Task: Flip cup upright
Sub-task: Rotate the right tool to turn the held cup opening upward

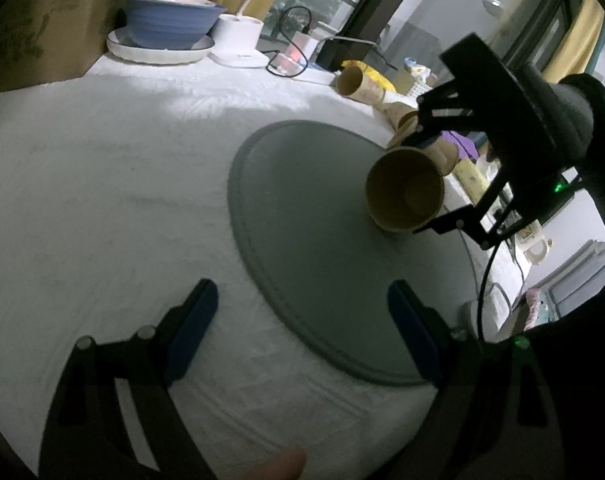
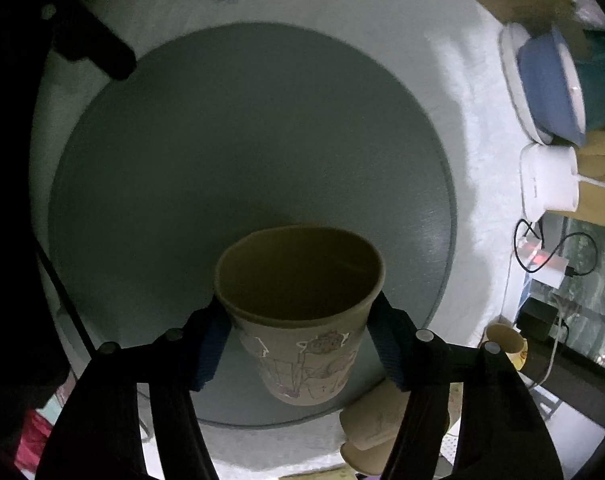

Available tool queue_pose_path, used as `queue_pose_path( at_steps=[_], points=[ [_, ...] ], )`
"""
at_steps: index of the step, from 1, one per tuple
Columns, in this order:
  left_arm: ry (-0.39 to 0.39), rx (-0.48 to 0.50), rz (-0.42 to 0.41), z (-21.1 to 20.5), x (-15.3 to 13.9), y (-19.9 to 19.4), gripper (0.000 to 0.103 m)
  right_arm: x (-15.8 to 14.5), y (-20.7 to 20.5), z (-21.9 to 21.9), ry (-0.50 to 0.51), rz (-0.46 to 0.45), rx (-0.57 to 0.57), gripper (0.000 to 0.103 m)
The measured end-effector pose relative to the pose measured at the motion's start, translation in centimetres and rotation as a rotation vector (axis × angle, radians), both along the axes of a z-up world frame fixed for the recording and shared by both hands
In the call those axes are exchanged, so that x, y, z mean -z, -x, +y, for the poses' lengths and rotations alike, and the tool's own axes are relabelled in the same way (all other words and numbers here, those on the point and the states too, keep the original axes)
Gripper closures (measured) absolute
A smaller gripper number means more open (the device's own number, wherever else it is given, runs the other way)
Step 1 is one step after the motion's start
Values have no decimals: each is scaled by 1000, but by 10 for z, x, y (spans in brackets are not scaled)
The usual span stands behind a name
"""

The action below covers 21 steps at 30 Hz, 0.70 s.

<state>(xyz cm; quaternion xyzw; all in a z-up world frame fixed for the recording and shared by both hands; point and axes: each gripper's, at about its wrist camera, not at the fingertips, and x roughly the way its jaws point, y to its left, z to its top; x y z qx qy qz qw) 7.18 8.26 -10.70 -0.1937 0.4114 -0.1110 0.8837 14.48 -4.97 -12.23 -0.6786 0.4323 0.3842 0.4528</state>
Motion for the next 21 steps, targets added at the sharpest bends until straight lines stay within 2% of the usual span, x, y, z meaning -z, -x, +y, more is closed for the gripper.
queue_pose_path(
  at_steps=[6,9,16,21],
  points=[
    [-29,3,-4,-5,-6,-1,15,-17,-4,-5,-95,-24,48,36],
    [-47,3,-17,-10,-11,-3,15,-31,-10,-7,-205,-44,115,36],
    [-77,-11,-43,-14,-22,-15,15,-60,-23,-19,-599,-54,364,36],
    [-89,-41,-55,-11,-27,-24,15,-63,-26,-31,-851,-48,531,36]
  ],
)
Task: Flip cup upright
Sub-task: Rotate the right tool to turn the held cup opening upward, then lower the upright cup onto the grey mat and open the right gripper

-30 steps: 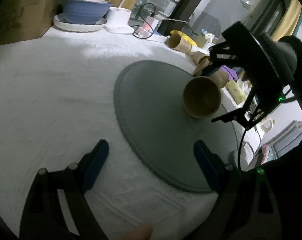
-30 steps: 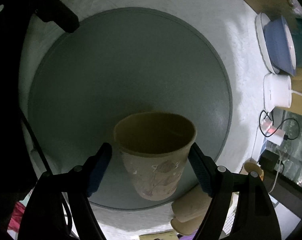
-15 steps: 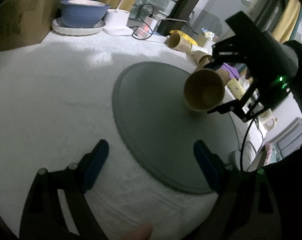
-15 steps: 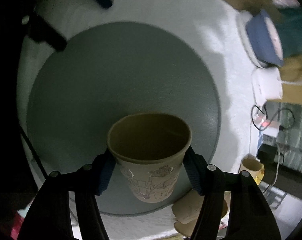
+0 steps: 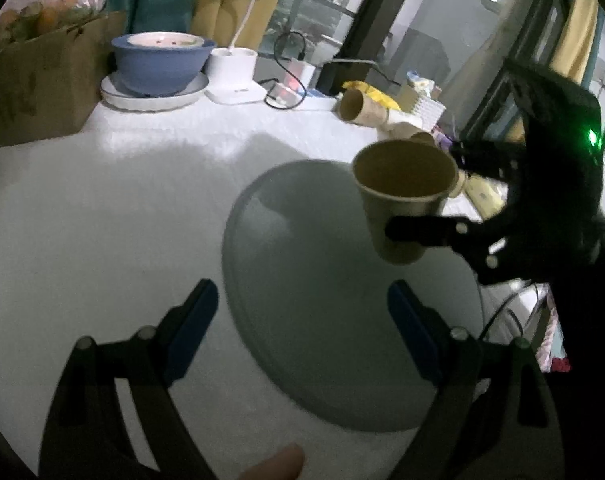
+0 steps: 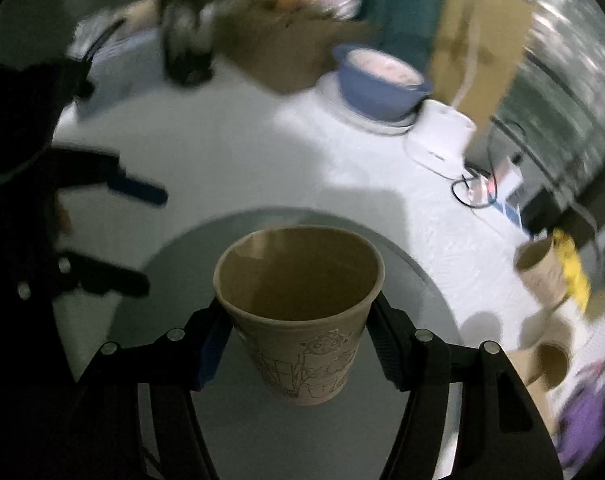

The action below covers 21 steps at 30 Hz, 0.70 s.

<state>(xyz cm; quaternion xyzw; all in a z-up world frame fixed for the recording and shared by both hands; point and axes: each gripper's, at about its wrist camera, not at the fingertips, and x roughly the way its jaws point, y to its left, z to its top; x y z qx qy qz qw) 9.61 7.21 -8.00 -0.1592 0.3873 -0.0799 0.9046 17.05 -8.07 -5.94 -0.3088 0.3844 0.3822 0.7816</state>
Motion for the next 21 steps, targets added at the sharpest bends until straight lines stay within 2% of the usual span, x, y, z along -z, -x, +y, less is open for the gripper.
queue_pose_path(
  at_steps=[7,10,13,21],
  points=[
    [6,-46,-9,7,-6,-11,15,7,-3,-26,-292,-23,225,36],
    [2,-52,-21,8,-10,-17,15,9,-4,-35,-383,-12,284,36],
    [-14,-48,-35,4,-13,-22,15,13,-2,-40,-413,2,326,36],
    [-38,-48,-41,-8,-9,-28,15,17,5,-50,-405,7,353,34]
  ],
)
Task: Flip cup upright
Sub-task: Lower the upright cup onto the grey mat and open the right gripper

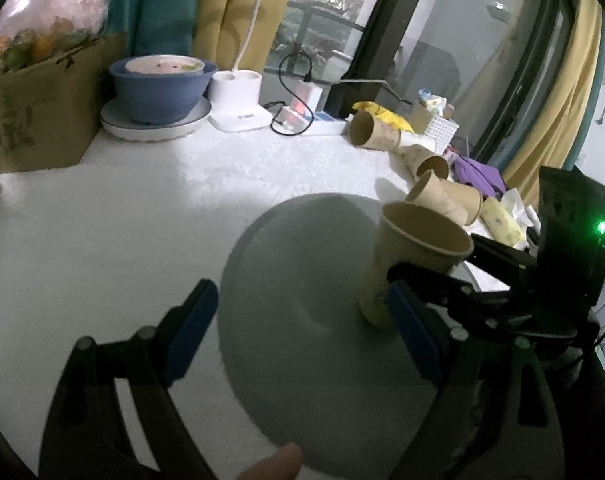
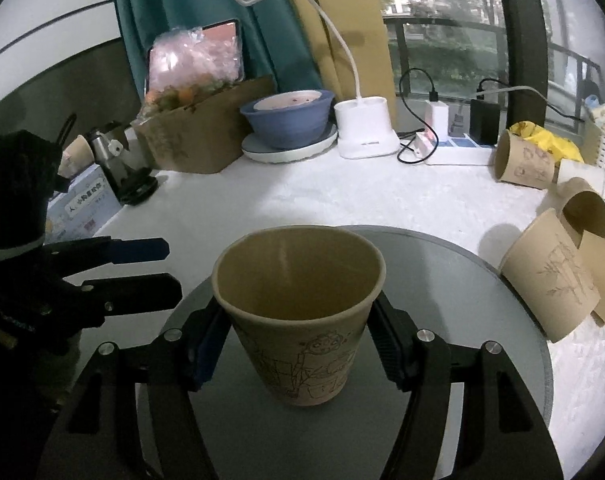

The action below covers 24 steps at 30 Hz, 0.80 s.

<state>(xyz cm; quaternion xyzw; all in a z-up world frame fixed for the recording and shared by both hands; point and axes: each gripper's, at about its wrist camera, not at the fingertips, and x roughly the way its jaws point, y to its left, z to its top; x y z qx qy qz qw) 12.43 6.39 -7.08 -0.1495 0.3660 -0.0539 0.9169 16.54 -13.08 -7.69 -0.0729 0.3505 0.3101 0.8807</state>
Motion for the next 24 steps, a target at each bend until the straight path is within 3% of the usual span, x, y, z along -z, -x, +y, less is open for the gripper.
queue_pose_path(
  at_steps=[5,9,24],
  points=[
    [-6,1,-6,-4,-2,2,15,1,2,-2,18,-1,8,33],
    [-8,0,-16,-7,-5,7,15,1,6,-3,30,-4,16,26],
    [-31,20,-90,-24,-23,44,15,-13,45,-9,49,-58,62,24]
  ],
)
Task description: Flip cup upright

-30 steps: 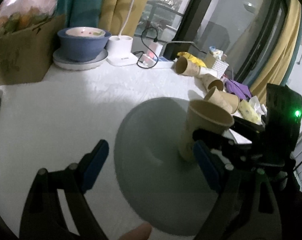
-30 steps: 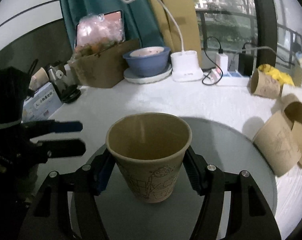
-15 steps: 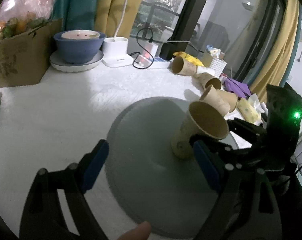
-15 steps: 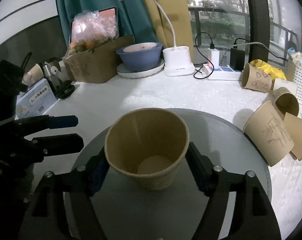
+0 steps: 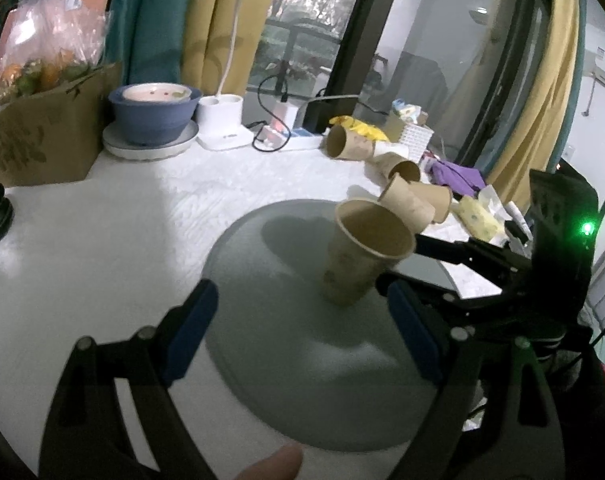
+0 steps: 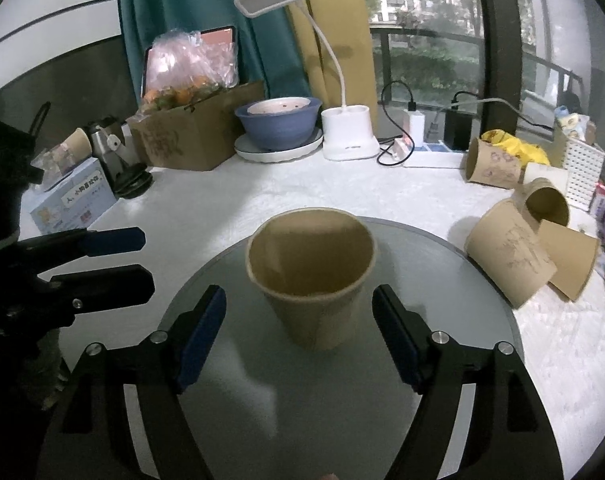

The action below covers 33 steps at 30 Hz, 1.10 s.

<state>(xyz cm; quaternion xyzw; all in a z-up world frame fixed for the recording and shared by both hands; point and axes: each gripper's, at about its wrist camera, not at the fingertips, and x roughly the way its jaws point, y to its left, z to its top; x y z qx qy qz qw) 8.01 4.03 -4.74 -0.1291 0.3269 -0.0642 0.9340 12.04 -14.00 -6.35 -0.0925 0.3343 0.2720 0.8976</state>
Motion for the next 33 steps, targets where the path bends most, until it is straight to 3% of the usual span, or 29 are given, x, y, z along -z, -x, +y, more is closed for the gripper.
queue_pose_path(
  at_steps=[11,24,33],
  points=[
    [-29,15,-85,-19,-19,34,15,-20,46,-10,16,-66,55,24],
    [-89,46,-205,-42,-54,70,15,-65,98,-20,-6,-182,117,24],
    [-166,-26,-309,-47,-84,91,15,-97,123,-25,-9,-234,168,24]
  ],
)
